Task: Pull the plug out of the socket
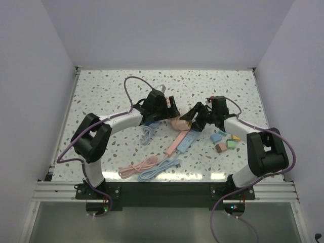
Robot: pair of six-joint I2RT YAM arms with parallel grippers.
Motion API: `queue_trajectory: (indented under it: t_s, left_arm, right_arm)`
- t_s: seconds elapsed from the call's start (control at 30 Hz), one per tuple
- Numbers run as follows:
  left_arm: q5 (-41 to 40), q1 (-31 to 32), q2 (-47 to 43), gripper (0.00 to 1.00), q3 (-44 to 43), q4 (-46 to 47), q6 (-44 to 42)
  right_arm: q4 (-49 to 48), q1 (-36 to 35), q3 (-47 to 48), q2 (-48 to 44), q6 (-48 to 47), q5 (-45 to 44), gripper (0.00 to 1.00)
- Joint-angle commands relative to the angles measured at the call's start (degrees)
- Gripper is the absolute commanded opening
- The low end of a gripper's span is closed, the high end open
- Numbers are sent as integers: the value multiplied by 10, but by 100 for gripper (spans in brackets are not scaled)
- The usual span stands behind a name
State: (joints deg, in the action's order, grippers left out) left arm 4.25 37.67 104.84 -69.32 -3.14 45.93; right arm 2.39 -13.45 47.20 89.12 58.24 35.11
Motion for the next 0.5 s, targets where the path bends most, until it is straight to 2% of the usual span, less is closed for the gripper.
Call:
queue_trajectory:
  t_s: [0.0,0.1,0.27,0.37,0.43,0.47]
  left_arm:
    - [-7,17,25,86,-26,-4,21]
    - [8,28,39,86,-37,2,28]
    - [-5,41,47,84,-42,-2,36]
    - [-13,43,45,76,-36,2,40]
    - [-22,43,42,64,-31,5,40]
    - [-22,43,41,51,-28,11,41]
  right_arm:
    - [-131,1,-9,-42,57,51,0]
    - [-155,1,-27,-61,71,34,0]
    - [-260,1,-62,-64,144,29,0]
    - [-305,0,-77,-68,169,25,0]
    - [-318,1,-79,-66,185,25,0]
    - [-319,1,-79,-67,190,25,0]
